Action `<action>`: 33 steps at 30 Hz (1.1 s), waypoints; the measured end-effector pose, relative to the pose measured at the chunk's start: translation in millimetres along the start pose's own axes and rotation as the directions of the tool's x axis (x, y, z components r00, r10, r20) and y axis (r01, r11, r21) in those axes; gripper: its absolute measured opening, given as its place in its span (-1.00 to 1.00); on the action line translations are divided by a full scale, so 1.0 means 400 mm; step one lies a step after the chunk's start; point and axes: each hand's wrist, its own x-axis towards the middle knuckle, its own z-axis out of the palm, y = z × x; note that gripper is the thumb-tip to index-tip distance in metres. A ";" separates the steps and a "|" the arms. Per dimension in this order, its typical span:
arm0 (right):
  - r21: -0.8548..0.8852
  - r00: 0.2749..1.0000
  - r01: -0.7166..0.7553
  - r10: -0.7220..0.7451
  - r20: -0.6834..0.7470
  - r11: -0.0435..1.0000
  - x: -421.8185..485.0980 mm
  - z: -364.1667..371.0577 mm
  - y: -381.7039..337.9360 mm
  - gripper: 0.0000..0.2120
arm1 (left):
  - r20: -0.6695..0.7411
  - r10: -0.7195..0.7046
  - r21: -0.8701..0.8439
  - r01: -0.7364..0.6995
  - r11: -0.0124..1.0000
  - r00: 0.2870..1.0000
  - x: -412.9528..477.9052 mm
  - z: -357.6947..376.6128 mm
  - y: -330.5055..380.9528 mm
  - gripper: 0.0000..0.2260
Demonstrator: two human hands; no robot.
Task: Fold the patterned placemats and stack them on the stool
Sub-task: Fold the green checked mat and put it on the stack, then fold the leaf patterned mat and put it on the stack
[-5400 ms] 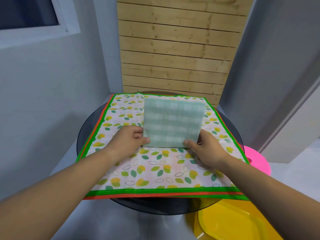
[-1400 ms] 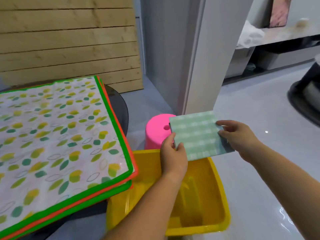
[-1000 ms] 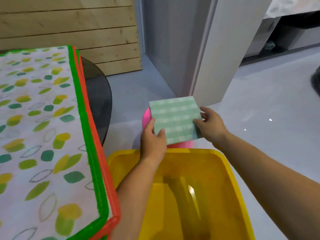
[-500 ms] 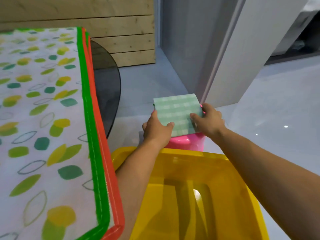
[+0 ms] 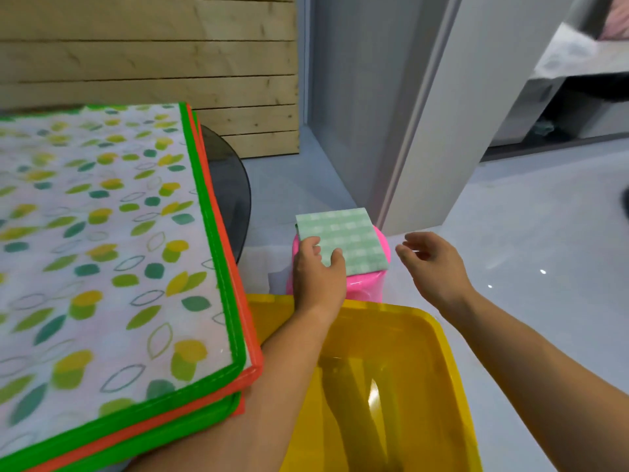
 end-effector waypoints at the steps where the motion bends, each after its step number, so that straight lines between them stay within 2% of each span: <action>1: 0.002 1.000 0.010 -0.010 -0.003 1.000 -0.024 -0.024 -0.022 -0.65 | 0.006 -0.004 -0.021 0.004 1.000 1.000 -0.029 -0.006 0.018 -0.66; 6: -0.006 0.995 0.083 -0.083 -0.050 0.997 -0.151 -0.140 -0.158 -0.71 | 0.057 -0.003 -0.126 0.010 0.992 0.998 -0.216 -0.016 0.122 -0.70; 10: 0.016 0.984 0.163 -0.161 -0.081 0.986 -0.256 -0.224 -0.282 -0.76 | 0.140 0.097 -0.181 -0.070 0.981 0.985 -0.347 -0.093 0.232 -0.69; 15: 0.052 0.966 0.257 -0.258 -0.002 0.965 -0.380 -0.233 -0.476 -0.78 | 0.126 0.230 -0.080 -0.221 0.972 0.965 -0.372 -0.367 0.325 -0.74; 18: 0.065 0.933 0.325 -0.331 0.139 0.944 -0.450 -0.165 -0.590 -0.84 | 0.148 0.342 0.106 -0.359 0.927 0.928 -0.368 -0.570 0.328 -0.73; 20: 0.061 0.893 0.373 -0.376 0.249 0.926 -0.499 -0.089 -0.659 -0.90 | 0.201 0.389 0.293 -0.434 0.852 0.899 -0.367 -0.717 0.305 -0.73; 23: 0.014 0.793 0.479 -0.439 0.421 0.878 -0.565 0.041 -0.715 -0.88 | 0.265 0.300 0.589 -0.400 0.702 0.916 -0.355 -0.920 0.240 -0.67; 25: -0.029 0.713 0.568 -0.474 0.516 0.822 -0.602 0.123 -0.734 -0.81 | 0.296 0.260 0.715 -0.394 0.578 0.919 -0.351 -1.036 0.197 -0.62; 29: -0.046 0.570 0.697 -0.514 0.642 0.715 -0.655 0.236 -0.758 -0.75 | 0.441 0.196 0.771 -0.481 0.417 0.876 -0.358 -1.180 0.140 -0.40; 33: 0.026 0.434 0.769 -0.552 0.712 0.638 -0.657 0.304 -0.742 -0.65 | 0.516 0.101 0.747 -0.505 0.432 0.851 -0.364 -1.225 0.110 -0.21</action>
